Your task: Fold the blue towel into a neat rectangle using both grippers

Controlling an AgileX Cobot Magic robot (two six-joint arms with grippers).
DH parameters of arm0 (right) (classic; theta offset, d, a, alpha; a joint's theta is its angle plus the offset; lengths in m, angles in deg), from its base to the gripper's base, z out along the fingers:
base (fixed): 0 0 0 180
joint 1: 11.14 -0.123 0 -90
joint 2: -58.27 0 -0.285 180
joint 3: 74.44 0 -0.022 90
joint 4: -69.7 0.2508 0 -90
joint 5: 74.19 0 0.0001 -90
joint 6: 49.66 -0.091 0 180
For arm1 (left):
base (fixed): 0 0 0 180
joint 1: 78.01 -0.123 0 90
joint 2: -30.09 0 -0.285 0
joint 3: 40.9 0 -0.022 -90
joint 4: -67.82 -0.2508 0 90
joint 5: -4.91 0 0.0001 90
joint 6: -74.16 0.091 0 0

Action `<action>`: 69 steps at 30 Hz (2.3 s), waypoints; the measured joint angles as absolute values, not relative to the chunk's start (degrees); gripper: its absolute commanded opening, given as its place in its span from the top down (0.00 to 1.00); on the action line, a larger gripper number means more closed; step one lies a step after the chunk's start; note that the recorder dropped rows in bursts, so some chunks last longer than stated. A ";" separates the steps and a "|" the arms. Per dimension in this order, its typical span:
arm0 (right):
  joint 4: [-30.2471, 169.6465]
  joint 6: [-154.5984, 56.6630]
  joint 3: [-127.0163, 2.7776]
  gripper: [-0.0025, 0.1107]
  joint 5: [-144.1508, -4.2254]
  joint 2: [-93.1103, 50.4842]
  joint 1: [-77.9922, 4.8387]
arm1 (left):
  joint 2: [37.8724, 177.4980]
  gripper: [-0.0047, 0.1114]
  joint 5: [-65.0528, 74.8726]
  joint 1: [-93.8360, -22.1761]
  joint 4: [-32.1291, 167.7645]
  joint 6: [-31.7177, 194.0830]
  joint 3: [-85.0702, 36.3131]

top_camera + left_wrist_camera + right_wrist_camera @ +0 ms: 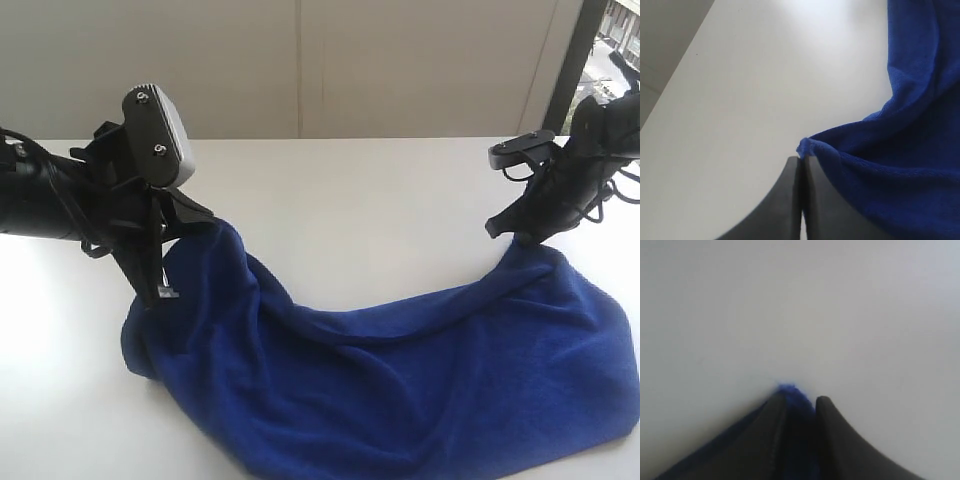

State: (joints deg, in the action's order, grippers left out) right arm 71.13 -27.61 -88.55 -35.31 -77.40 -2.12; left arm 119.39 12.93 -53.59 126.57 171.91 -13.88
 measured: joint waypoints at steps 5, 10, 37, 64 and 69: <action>71.24 -27.76 -88.55 0.98 -34.67 -77.40 -2.23 | 119.39 0.96 12.93 -53.59 126.57 171.91 -13.88; 70.55 -28.88 -88.39 0.98 -33.44 -76.20 -2.23 | 119.39 0.96 12.54 -53.59 126.67 171.91 -13.88; 64.48 -36.56 -87.96 0.98 -15.49 -23.18 -2.13 | 83.70 0.96 1.68 -53.59 128.22 171.91 -9.31; 65.65 -40.62 -64.79 0.98 -19.05 -10.58 -2.13 | 92.95 0.96 -17.65 -53.44 166.05 186.31 -3.54; 65.76 -40.62 -64.79 0.98 -19.70 -10.58 -2.13 | 100.30 0.96 -15.32 -53.44 166.50 186.31 -5.50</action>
